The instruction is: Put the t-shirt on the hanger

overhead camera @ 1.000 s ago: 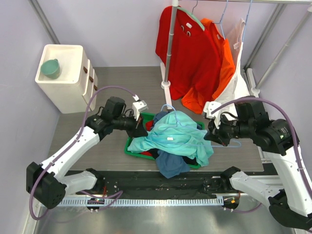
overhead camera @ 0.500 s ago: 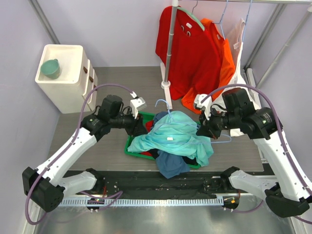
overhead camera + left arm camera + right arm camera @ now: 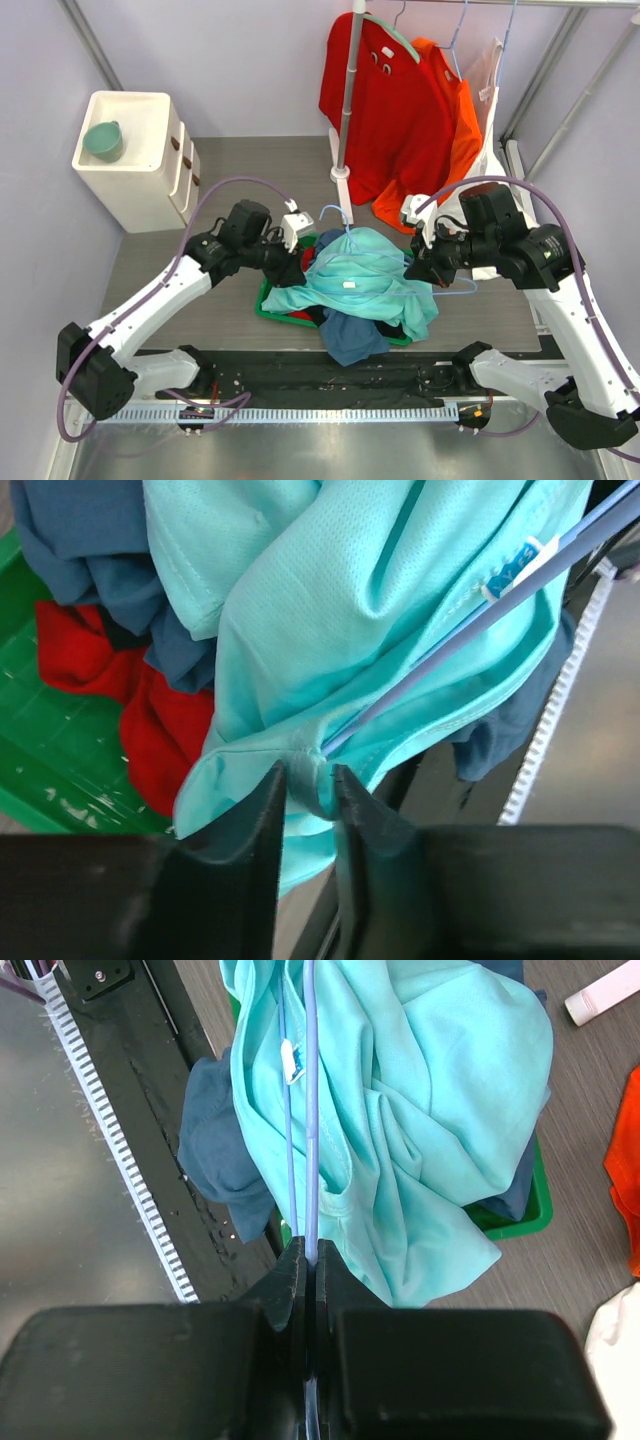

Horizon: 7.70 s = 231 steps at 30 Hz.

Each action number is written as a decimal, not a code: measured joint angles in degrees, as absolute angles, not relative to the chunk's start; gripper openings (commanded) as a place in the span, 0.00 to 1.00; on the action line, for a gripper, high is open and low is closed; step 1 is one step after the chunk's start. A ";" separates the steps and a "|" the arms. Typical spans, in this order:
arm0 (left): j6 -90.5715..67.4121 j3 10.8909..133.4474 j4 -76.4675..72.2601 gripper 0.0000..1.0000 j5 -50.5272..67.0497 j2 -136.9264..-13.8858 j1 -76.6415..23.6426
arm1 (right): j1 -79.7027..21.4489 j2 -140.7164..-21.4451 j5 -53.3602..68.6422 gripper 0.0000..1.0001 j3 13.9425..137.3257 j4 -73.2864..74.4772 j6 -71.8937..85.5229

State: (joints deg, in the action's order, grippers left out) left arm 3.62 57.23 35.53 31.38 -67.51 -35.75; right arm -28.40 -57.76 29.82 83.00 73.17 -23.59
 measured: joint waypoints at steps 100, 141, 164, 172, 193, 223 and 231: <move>44.05 56.07 39.75 0.00 41.54 -55.37 -36.36 | -39.70 -69.45 20.73 0.81 80.14 60.84 -9.96; 34.96 59.20 40.84 0.00 27.09 -54.81 -36.29 | -44.84 -67.55 3.07 0.01 88.29 73.89 -18.59; 31.38 80.38 43.13 0.00 30.59 -67.51 -42.00 | -44.38 -76.69 19.86 0.05 112.95 77.87 -28.34; 29.30 80.36 41.95 0.00 31.57 -67.51 -42.00 | -44.40 -73.10 24.53 0.37 109.49 77.58 -28.23; 29.80 76.62 40.64 0.00 36.10 -65.14 -42.00 | -44.38 -69.73 18.20 0.01 106.15 70.00 -26.81; 25.04 79.59 40.80 0.31 36.62 -66.89 -41.71 | -44.53 -71.09 19.88 0.01 100.40 66.76 -27.16; 26.22 79.22 44.05 0.43 38.00 -66.85 -35.83 | -44.69 -66.41 17.28 0.01 102.30 61.28 -26.76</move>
State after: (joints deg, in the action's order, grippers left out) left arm 26.22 79.22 44.05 38.00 -66.85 -35.83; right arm -44.69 -66.41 17.28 102.30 61.28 -26.76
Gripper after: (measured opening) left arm 0.421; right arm 0.061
